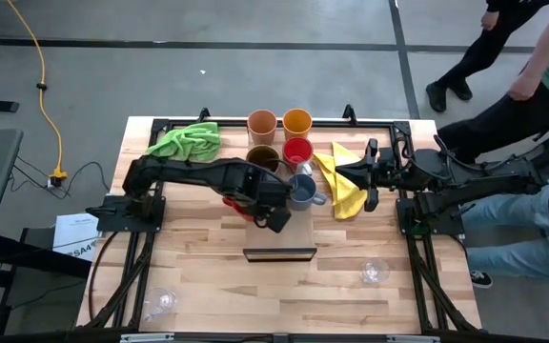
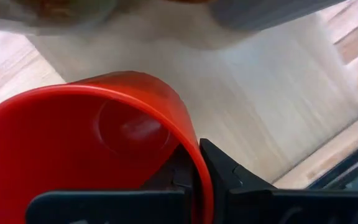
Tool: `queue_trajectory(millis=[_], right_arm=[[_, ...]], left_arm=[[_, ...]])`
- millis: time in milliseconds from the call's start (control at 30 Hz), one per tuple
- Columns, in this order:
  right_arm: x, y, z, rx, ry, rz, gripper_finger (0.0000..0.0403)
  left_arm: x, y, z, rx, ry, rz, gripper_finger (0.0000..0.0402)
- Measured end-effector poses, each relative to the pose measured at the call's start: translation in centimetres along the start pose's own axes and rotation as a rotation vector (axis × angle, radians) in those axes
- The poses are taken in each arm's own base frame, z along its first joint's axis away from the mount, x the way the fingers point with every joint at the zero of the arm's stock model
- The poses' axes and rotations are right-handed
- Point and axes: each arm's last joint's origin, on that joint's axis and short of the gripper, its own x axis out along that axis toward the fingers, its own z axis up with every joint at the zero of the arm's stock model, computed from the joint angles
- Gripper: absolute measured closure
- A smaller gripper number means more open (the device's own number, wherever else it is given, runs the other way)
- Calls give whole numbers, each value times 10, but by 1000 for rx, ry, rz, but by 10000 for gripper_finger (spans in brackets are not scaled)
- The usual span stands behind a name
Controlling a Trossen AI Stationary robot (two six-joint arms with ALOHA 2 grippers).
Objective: Stack small to large cups/mugs on shelf
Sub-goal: Put the red cup on the shelf
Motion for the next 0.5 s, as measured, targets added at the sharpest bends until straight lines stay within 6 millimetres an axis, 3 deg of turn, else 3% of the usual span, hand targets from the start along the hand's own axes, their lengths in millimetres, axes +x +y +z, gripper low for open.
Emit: queue_trajectory(millis=[200,500], right_arm=[[0,0,-1,-1,5,-1,403],[0,0,-1,-1,6,-1,403]], left_arm=[[12,-10,3,10,-12,-23,401],[14,-12,5,29,-52,-17,390]])
